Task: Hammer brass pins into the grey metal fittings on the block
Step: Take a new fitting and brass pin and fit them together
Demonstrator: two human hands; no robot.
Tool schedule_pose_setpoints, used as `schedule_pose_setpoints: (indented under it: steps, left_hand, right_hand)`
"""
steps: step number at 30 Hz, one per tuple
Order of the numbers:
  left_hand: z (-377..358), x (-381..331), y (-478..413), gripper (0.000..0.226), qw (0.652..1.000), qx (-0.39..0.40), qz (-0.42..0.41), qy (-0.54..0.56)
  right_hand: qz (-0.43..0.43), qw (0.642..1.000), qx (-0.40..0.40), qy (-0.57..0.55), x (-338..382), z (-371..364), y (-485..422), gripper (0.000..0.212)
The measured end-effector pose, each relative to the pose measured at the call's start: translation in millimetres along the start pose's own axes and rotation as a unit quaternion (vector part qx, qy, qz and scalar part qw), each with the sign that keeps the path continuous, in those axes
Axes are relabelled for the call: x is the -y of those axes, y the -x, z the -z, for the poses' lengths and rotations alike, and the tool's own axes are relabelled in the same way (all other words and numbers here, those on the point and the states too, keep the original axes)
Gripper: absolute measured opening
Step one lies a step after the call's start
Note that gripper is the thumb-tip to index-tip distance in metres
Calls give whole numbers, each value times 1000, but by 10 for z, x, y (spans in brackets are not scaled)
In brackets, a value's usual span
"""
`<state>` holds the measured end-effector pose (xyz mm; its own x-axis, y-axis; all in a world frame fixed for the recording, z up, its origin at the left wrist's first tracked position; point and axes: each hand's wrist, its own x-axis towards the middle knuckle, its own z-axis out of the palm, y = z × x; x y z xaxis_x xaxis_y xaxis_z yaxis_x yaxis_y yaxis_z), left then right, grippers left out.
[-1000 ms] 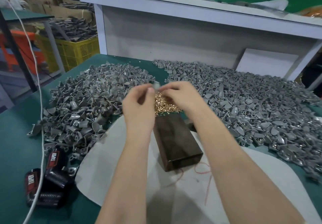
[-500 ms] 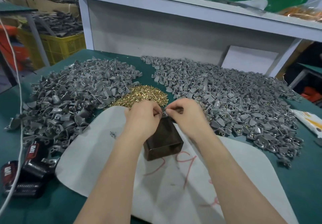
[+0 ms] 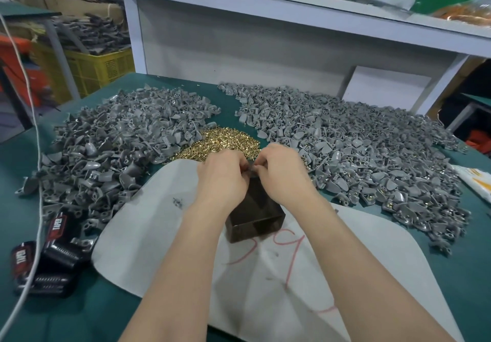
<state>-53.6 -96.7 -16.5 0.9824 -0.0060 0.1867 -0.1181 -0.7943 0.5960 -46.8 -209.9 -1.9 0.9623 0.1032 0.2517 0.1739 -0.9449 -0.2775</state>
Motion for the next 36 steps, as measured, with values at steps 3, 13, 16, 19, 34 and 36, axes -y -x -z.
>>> schedule_pose_setpoints:
  steps: [3, 13, 16, 19, 34, 36]
  left_hand:
    - [15, -5, -2, 12, 1000, -1, -15, -12]
    - [21, 2, 3, 12, 1000, -4, -19, -6]
    - [6, 1, 0, 9, 1000, -10, -14, 6]
    - [2, 6, 0, 9, 1000, -10, -12, 8]
    - [6, 1, 5, 8, 999, -10, -12, 30]
    - [3, 0, 5, 8, 1000, -12, -16, 21]
  right_hand:
    - [6, 998, 12, 58, 44, -2, -39, 15]
    - [17, 998, -16, 65, 66, -30, 11, 14]
    - [6, 1000, -8, 22, 61, -1, 40, 10]
    - [-1, 1000, 0, -5, 67, 24, 64, 9]
    - [-51, 996, 32, -70, 23, 33, 26, 13]
    - [-51, 997, 41, -51, 44, 50, 5, 13]
